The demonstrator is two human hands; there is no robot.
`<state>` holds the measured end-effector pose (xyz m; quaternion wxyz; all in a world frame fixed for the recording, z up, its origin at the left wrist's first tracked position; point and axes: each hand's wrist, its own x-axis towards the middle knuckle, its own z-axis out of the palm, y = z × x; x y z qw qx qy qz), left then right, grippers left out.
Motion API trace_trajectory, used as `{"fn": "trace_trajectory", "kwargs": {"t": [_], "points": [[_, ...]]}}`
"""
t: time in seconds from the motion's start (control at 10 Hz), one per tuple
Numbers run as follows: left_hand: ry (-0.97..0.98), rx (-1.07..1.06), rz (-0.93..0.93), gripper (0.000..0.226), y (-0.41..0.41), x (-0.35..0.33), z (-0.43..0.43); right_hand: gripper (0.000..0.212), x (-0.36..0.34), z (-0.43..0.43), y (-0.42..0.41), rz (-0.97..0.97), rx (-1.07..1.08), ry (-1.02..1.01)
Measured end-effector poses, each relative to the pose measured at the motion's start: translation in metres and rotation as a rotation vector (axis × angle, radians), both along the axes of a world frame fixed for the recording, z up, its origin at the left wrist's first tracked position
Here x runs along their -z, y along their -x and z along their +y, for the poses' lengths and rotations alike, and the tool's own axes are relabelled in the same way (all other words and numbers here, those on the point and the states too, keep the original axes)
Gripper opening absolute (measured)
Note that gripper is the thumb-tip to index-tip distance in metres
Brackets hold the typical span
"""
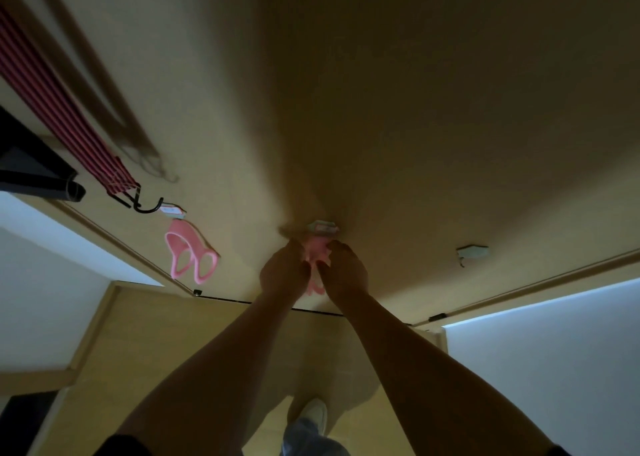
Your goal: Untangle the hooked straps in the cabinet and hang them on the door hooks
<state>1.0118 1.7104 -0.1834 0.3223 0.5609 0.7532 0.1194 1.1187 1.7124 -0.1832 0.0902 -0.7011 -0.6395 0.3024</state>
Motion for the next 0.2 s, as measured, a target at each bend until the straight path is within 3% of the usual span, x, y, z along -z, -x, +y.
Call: {"fn": "trace_trajectory", "kwargs": {"t": [0.2], "points": [[-0.026, 0.111, 0.052, 0.025, 0.0047, -0.0048, -0.0207, 0.025, -0.007, -0.013, 0.002, -0.021, 0.045, -0.076]]}}
